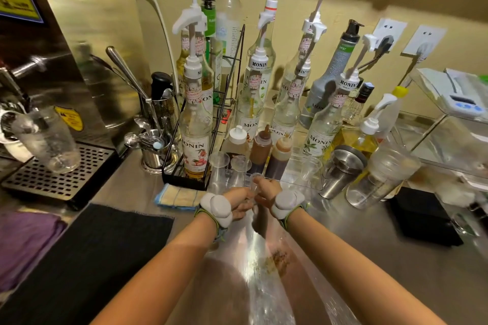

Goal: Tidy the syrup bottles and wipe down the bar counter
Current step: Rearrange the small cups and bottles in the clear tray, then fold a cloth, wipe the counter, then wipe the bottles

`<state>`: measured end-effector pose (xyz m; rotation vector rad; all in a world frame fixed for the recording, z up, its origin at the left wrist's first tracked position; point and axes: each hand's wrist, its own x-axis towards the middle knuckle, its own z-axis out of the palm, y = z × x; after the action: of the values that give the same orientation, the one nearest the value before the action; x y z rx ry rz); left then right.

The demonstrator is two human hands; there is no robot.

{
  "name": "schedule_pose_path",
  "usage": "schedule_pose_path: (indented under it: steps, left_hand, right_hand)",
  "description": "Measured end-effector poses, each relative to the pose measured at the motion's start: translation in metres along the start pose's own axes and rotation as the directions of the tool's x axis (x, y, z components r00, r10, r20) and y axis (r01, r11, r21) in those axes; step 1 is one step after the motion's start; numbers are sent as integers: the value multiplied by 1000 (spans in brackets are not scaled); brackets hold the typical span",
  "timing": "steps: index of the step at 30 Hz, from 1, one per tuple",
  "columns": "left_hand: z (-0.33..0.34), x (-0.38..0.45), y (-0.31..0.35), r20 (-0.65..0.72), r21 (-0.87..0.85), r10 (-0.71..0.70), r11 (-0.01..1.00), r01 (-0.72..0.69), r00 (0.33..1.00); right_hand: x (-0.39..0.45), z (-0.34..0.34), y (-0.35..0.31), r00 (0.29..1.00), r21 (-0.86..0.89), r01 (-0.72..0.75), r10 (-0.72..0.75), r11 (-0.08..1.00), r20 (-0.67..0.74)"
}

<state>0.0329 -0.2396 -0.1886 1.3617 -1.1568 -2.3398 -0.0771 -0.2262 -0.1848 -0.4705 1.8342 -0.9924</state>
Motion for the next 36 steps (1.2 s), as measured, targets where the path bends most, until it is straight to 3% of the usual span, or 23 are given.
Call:
schedule_pose_path:
  steps: [8, 14, 18, 25, 30, 36]
  left_hand:
    - [8, 1, 2, -120, -47, 20, 999, -26, 993]
    - [6, -12, 3, -84, -7, -29, 1000, 29, 996]
    - [-1, -20, 5, -36, 28, -69, 997, 70, 997]
    - [-24, -51, 0, -156, 7, -84, 996, 86, 984]
    - [-60, -74, -4, -151, 29, -79, 996, 85, 985]
    - [-109, -93, -5, -375, 4, 15, 1000, -15, 927]
  right_hand:
    - [3, -6, 3, 1000, -3, 22, -22, 1000, 7]
    - [-2, -14, 12, 1000, 34, 16, -16, 999, -14]
    - [-3, -22, 17, 999, -58, 22, -25, 998, -44]
    - [-28, -12, 32, 998, -67, -47, 50, 997, 44]
    - [-49, 16, 36, 985, -103, -88, 102, 991, 142]
    - [-68, 69, 19, 980, -104, -46, 65, 993, 188]
